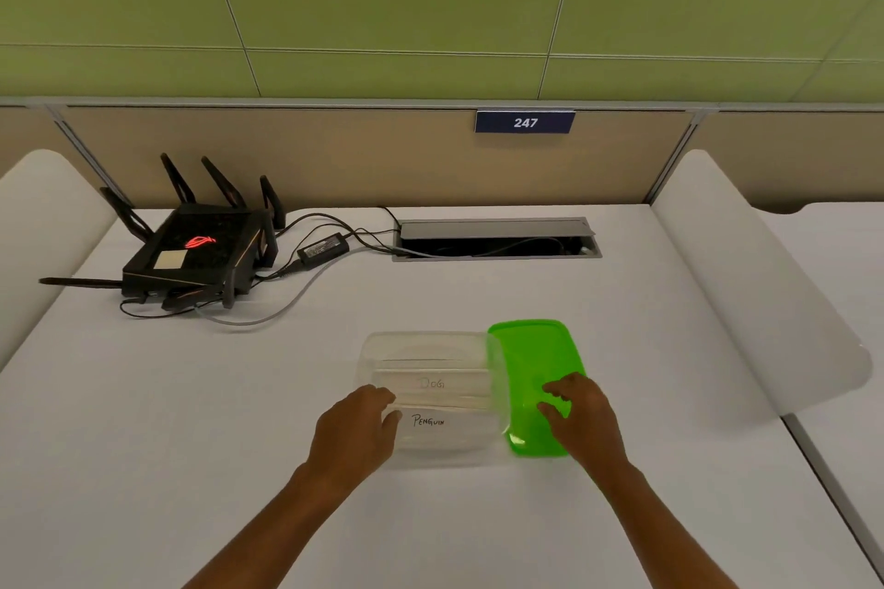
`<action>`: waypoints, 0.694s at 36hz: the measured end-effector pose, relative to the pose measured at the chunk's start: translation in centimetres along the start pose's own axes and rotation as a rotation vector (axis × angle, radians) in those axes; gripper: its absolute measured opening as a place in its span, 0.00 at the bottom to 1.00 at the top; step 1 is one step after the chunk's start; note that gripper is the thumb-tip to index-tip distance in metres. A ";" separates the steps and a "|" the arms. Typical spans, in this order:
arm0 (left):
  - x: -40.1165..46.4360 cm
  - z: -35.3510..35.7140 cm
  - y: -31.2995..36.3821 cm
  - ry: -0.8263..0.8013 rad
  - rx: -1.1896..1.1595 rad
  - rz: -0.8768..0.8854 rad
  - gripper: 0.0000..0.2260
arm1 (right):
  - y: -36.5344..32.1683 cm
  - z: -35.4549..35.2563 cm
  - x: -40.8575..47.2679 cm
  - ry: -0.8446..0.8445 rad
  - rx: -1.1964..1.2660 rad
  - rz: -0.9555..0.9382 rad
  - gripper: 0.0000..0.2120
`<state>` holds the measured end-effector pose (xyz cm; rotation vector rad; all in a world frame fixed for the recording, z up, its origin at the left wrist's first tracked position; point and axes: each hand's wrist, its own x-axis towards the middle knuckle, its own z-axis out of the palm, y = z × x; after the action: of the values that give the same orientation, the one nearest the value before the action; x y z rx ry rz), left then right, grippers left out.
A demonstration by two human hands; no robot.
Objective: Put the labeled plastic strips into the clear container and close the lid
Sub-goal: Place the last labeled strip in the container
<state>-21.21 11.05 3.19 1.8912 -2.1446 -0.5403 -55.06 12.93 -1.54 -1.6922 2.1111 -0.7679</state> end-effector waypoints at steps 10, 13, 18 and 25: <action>-1.5 0.5 0.5 0.006 -0.035 0.041 0.13 | 2.1 2.0 -4.8 -0.266 -0.137 -0.173 0.13; -1.6 0.4 0.5 -0.001 -0.041 0.045 0.14 | 2.0 2.6 -5.1 -0.222 -0.143 -0.182 0.07; -1.8 0.4 0.5 -0.012 -0.045 0.057 0.14 | 1.9 3.1 -5.2 -0.155 -0.185 -0.251 0.05; -1.6 0.4 0.5 -0.015 -0.064 0.047 0.13 | 3.1 1.9 -4.6 0.084 -0.235 -0.322 0.04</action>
<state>-21.58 12.77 3.13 1.8043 -2.1484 -0.6079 -55.34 17.43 -5.23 -2.1987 2.0775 -0.7096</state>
